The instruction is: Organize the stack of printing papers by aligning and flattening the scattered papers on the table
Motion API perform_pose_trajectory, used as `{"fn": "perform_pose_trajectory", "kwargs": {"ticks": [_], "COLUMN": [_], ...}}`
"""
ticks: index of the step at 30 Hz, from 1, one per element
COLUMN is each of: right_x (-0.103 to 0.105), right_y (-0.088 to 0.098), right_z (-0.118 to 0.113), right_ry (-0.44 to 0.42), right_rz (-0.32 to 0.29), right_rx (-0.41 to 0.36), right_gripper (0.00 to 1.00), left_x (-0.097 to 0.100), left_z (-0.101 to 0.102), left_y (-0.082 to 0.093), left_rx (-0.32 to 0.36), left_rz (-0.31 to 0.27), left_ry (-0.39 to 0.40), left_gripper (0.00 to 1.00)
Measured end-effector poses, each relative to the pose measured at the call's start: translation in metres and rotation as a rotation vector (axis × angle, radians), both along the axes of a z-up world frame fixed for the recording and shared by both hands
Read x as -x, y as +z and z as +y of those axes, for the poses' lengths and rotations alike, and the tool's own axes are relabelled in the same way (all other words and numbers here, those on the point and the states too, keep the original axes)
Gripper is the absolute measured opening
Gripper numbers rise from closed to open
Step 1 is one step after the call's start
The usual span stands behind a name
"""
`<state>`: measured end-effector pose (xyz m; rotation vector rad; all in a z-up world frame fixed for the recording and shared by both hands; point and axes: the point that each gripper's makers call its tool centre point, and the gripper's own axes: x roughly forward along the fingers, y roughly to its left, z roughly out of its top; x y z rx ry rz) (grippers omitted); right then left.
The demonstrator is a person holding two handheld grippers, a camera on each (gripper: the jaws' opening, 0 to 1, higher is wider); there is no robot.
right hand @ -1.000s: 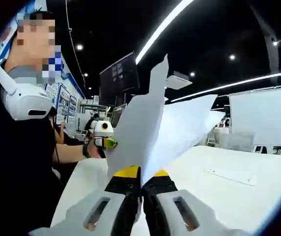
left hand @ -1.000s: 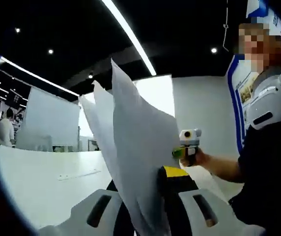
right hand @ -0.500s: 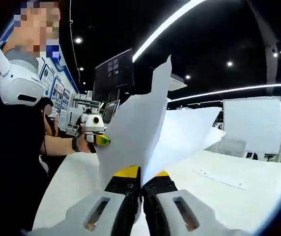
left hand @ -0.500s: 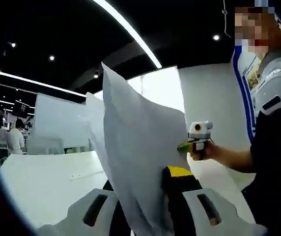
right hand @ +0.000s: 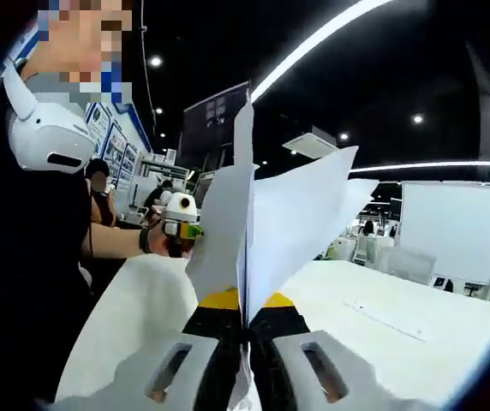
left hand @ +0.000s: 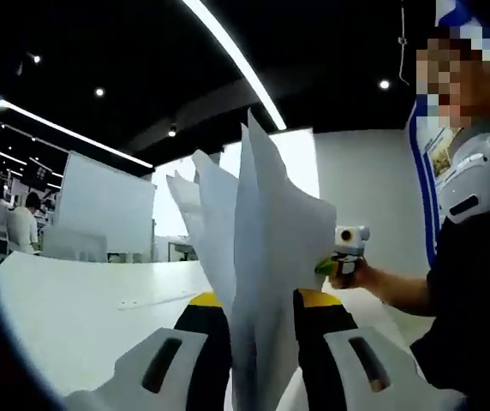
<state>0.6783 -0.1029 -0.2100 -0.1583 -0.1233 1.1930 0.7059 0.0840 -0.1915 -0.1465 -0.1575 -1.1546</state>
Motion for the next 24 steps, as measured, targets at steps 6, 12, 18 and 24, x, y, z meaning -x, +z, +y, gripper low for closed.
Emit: {"fn": "perform_pose_trajectory", "kwargs": {"ticks": [6, 12, 18, 24], "right_x": [0.006, 0.011, -0.004, -0.019], "right_y": [-0.002, -0.012, -0.022, -0.028], "right_z": [0.002, 0.001, -0.006, -0.013], "right_ry": [0.039, 0.077, 0.019, -0.065], "right_rz": [-0.022, 0.029, 0.101, 0.129], "right_rx": [0.008, 0.021, 0.011, 0.008], "right_gripper": [0.00, 0.00, 0.05, 0.08], "left_x": [0.004, 0.005, -0.002, -0.015], "left_z": [0.006, 0.010, 0.008, 0.009], "left_y": [0.007, 0.001, -0.012, -0.021], "left_rx": [0.040, 0.045, 0.003, -0.040], "left_rz": [-0.014, 0.001, 0.005, 0.002], "left_ry": [-0.014, -0.030, 0.018, 0.098], "left_gripper": [0.30, 0.30, 0.29, 0.28]}}
